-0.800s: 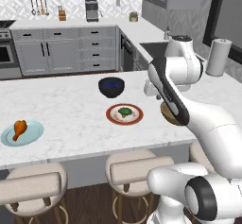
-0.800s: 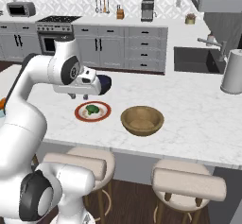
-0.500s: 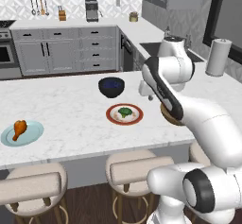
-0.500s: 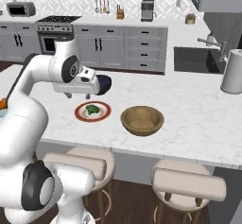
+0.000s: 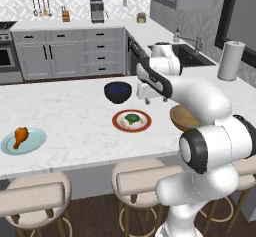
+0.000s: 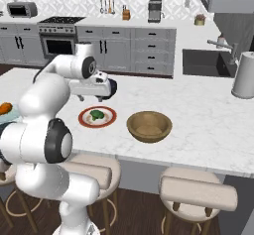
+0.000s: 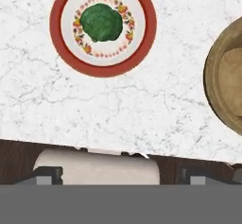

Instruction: Pick the chicken drumstick and broccoli from their plates and place them in the bowl. Then put the bowl in the fridge.

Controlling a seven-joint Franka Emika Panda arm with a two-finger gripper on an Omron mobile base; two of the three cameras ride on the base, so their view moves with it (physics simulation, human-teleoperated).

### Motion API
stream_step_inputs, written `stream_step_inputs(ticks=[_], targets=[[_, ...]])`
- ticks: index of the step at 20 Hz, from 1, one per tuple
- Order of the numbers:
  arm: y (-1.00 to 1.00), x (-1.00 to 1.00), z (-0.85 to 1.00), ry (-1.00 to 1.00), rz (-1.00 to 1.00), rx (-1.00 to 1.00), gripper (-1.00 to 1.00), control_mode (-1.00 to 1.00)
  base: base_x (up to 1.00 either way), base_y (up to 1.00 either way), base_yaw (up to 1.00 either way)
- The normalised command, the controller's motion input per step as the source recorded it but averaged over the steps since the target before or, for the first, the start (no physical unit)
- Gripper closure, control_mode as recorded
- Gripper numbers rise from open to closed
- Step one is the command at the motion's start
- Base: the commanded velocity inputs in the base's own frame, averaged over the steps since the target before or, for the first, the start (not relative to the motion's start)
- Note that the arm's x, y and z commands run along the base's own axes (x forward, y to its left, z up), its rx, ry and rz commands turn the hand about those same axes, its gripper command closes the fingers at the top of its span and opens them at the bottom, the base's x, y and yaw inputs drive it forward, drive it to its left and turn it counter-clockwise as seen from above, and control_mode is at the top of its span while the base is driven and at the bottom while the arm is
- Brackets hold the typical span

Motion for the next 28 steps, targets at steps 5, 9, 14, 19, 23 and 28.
stream_step_inputs(ticks=[5,9,14,19,23,28], targets=[[0.19,1.0,-0.71,0.22,0.22,-0.04,-1.0,-1.0,0.0,0.0,0.0],[0.44,0.72,-0.84,-0.03,0.18,-0.1,-1.0,-1.0,0.0,0.0,0.0],[0.14,0.13,-0.64,-0.36,0.2,0.0,-1.0,-1.0,0.0,0.0,0.0],[0.01,0.28,-0.35,-0.22,0.2,0.0,-1.0,-1.0,0.0,0.0,0.0],[0.07,0.5,-0.01,0.17,0.15,0.0,-1.0,-1.0,0.0,0.0,0.0],[0.19,0.56,-0.02,0.19,0.13,0.0,-1.0,-1.0,0.0,0.0,0.0]])
